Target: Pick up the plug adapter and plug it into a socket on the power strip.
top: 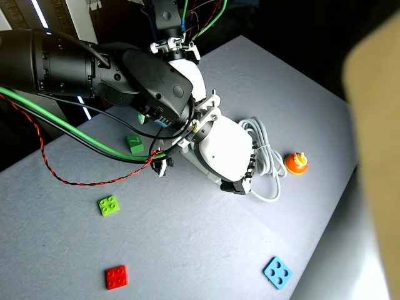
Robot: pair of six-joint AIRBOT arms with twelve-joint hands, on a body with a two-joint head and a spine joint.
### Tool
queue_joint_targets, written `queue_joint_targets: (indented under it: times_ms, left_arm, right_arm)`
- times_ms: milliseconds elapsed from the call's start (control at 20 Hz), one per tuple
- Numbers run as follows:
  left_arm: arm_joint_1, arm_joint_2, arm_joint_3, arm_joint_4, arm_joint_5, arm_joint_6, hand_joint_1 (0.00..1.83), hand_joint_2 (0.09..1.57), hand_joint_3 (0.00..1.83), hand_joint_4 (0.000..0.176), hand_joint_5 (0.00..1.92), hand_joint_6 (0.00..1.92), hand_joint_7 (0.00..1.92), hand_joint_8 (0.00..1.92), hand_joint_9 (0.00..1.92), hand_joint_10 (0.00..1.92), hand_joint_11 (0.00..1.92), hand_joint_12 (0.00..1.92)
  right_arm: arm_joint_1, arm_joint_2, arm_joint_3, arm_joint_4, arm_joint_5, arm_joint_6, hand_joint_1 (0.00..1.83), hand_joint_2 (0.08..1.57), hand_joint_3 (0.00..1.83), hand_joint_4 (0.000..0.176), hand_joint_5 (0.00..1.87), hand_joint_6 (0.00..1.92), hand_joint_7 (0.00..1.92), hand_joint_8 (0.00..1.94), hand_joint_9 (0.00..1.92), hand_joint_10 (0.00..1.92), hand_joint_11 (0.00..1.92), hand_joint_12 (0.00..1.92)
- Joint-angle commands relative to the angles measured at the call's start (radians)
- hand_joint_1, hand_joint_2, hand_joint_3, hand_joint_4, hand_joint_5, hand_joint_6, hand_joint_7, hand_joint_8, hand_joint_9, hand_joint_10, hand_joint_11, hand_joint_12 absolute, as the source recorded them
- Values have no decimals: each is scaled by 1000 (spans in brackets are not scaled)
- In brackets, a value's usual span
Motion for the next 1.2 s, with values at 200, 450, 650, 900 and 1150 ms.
queue_joint_targets:
  times_ms: [200,450,650,900,1150]
  left_arm:
    - [9,7,-2,-6,-17,1,5,1215,0,0,39,2,24,1,26,3,0,223]
    - [9,7,-4,-6,-17,0,49,1211,0,0,42,1,40,1,60,3,0,293]
    - [15,9,-5,-6,-17,0,30,1213,2,0,67,4,46,3,47,1,0,252]
    - [21,22,-6,-6,-17,0,13,1221,0,0,34,3,27,3,32,2,0,245]
    - [22,23,-7,-6,-17,0,0,1220,0,0,30,1,42,2,52,2,0,276]
  right_arm:
    - [-10,-7,2,-68,-23,1,1209,1193,0,0,809,1084,881,1350,722,1255,590,1674]
    - [14,0,2,-68,-28,8,1198,1209,2,0,777,1135,853,1393,680,1291,529,1730]
    - [37,13,2,-68,-32,27,1200,1207,1,0,803,1095,835,1419,671,1297,542,1711]
    - [34,24,2,-67,-35,28,1216,1199,0,0,829,1032,845,1429,665,1331,511,1746]
    - [24,21,2,-68,-40,26,1212,1202,1,0,828,1037,832,1444,678,1305,527,1717]
